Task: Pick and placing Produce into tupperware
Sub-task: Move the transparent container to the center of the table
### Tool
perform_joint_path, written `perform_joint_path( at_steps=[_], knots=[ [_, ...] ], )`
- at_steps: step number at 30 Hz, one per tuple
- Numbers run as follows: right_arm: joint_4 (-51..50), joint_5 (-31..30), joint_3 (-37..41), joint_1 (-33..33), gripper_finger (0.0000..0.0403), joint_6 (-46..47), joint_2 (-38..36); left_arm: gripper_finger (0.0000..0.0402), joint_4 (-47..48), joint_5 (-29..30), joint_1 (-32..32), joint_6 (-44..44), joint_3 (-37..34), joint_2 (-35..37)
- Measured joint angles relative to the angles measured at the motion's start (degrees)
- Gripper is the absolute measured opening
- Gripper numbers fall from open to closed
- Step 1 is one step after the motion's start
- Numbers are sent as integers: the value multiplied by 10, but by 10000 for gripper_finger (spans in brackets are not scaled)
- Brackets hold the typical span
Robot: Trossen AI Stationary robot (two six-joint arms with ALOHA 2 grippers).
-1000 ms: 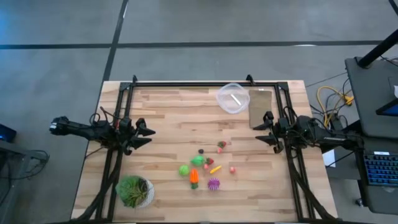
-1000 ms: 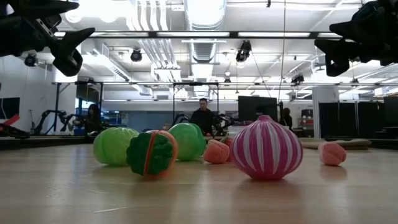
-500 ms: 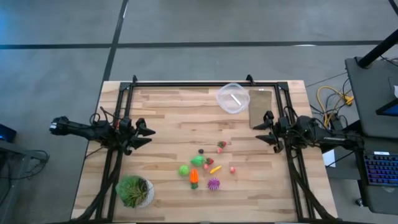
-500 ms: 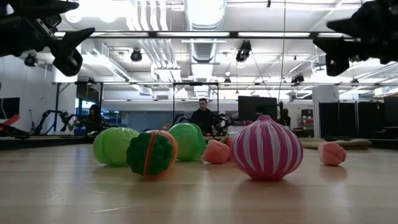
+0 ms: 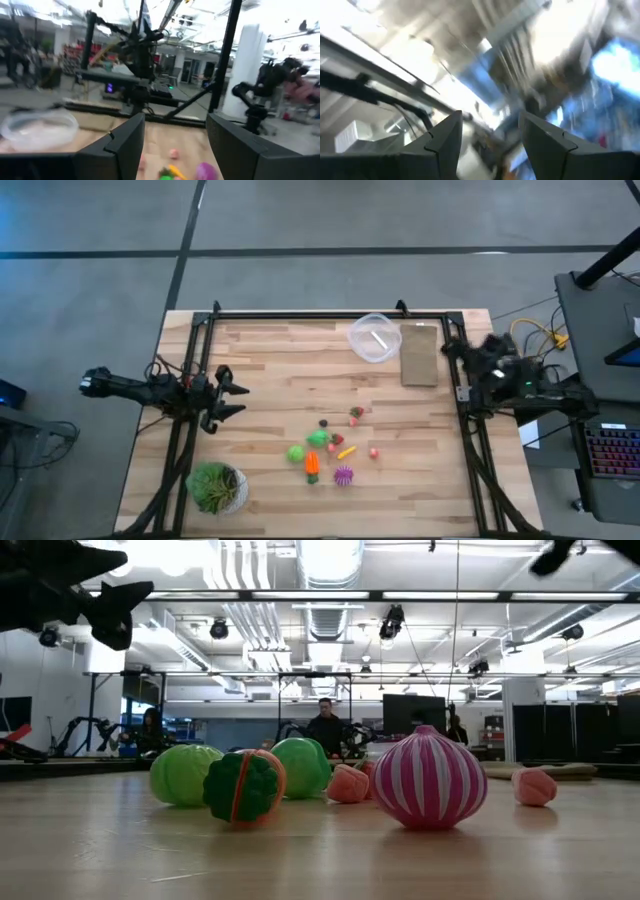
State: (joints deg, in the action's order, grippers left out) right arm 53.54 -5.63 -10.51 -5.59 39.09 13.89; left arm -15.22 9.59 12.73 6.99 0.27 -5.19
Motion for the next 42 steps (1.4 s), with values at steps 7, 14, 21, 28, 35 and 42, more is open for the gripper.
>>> perform_joint_path(
  at_steps=[7,14,21,28,35,42],
  knots=[
    [-148,-66,-179,0,187,-120,120,199,-75,42,0,-29,0,0],
    [-488,-217,-391,0,187,-37,301,199,-204,41,0,-29,0,0],
    [-760,-280,-611,-14,187,-52,447,199,-420,40,0,51,0,1],
    [-1174,-183,-764,-139,187,19,559,199,-572,22,1,135,-1,8],
    [-1247,-117,-762,-219,187,-49,656,199,-426,70,1,204,4,8],
    [-1245,-118,-767,-205,223,-134,774,199,-353,255,0,195,3,-30]
  ],
)
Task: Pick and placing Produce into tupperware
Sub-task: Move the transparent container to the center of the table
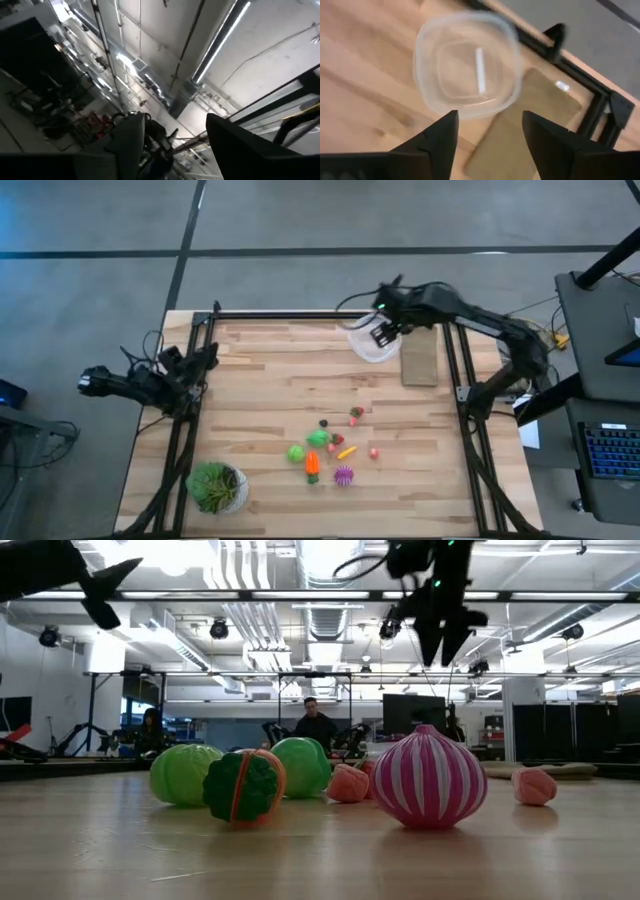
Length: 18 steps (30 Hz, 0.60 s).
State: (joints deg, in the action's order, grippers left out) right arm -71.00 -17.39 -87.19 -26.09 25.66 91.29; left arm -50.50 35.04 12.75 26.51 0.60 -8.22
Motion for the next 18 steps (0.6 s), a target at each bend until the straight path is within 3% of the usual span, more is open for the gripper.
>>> perform_joint_path(
  at_steps=[4,9,18],
  knots=[
    [21,28,-8,-1,258,-32,48,199,46,-6,1,12,4,-18],
    [73,76,-8,-6,289,-63,92,199,183,-14,1,66,27,-43],
    [118,99,-8,-7,297,-89,175,199,426,-41,1,107,123,-135]
  ],
)
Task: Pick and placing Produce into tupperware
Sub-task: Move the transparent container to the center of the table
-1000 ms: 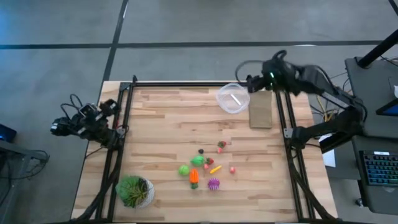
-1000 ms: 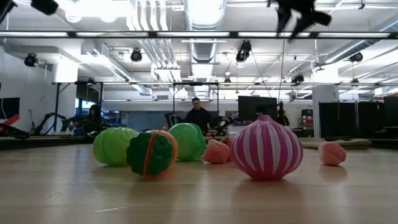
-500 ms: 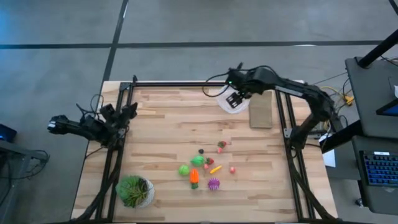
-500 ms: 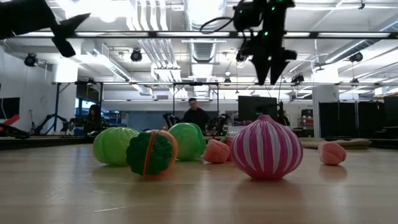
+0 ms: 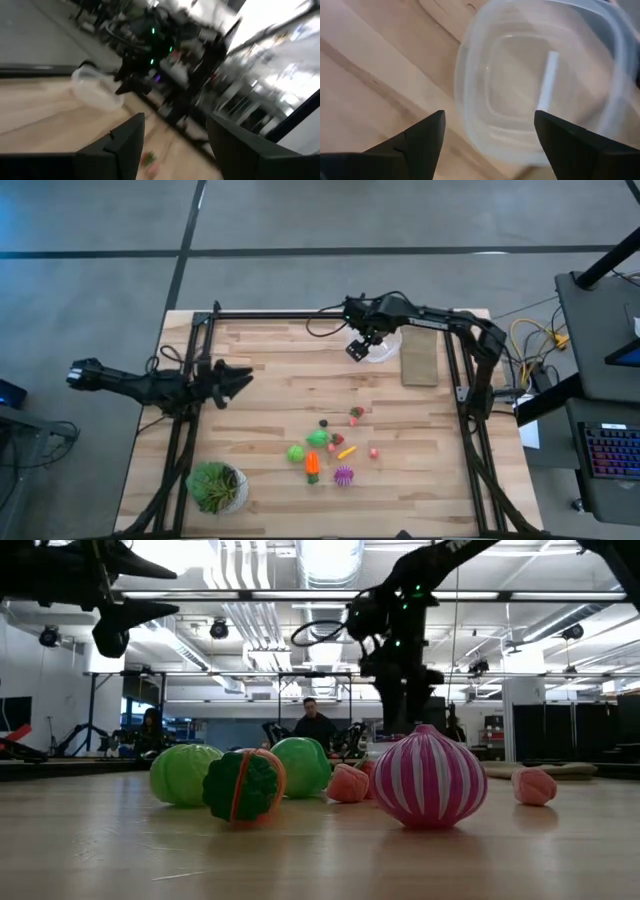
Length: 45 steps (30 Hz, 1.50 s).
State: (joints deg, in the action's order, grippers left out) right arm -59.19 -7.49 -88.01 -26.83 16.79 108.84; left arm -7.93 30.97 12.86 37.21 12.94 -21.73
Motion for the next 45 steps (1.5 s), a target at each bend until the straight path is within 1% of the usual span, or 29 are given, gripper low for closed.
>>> perform_joint_path(
  at_steps=[3,6,10,13,18,23,30,32,34,36,38,41,45],
  knots=[
    [16,3,0,-3,298,-8,23,199,70,-8,0,0,42,-29],
    [33,18,0,-7,299,-10,43,199,113,-18,0,0,79,-52],
    [42,18,0,-7,293,-11,67,199,120,-19,0,-1,107,-87],
    [48,19,0,-10,278,-23,79,199,120,-19,0,0,118,-108],
    [58,19,0,-11,235,-29,83,199,123,-20,0,-1,125,-139],
    [60,21,1,-11,179,-33,83,199,120,-20,0,0,127,-161],
    [62,30,1,-13,118,-35,93,198,121,-20,0,-1,129,-165],
    [63,42,1,-13,104,-35,96,198,120,-20,0,-1,129,-165],
    [63,77,1,-10,92,-36,100,198,123,-23,0,-1,129,-163],
    [64,95,2,0,81,-32,102,198,129,-26,0,-1,130,-163],
    [67,106,2,18,74,-24,102,198,157,-39,0,-1,135,-158],
    [79,124,-2,53,70,-2,101,198,218,-56,0,0,157,-148],
    [91,149,-39,104,80,4,105,198,322,-64,0,0,195,-134]
  ],
)
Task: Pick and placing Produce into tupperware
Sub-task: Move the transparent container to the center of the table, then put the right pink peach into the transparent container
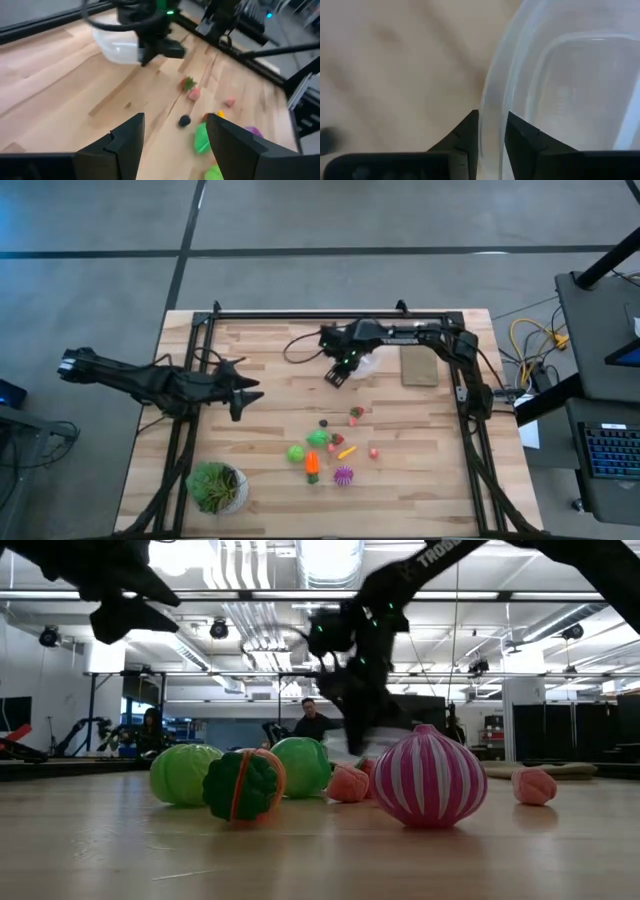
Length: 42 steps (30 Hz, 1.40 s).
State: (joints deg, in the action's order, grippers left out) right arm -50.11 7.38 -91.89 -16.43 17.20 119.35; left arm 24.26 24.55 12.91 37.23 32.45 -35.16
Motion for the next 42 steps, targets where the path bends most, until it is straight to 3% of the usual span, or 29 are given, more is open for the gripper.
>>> perform_joint_path(
  at_steps=[6,12,20,30,35,38,42],
  knots=[
    [-4,10,-49,63,92,-68,17,198,108,5,0,-1,49,18],
    [-48,30,-79,105,93,-131,54,198,128,18,0,-1,60,21],
    [-99,-121,-120,159,94,-173,70,198,128,19,0,-1,56,11],
    [-177,-106,-209,160,153,-134,58,198,127,19,0,-24,55,2],
    [-286,-101,-254,170,200,-74,54,198,122,19,0,-31,55,-1],
    [-352,-104,-254,177,220,-29,31,198,122,19,0,-32,55,0],
    [-347,-97,-197,191,234,43,-25,198,122,18,0,-36,55,1]
  ],
)
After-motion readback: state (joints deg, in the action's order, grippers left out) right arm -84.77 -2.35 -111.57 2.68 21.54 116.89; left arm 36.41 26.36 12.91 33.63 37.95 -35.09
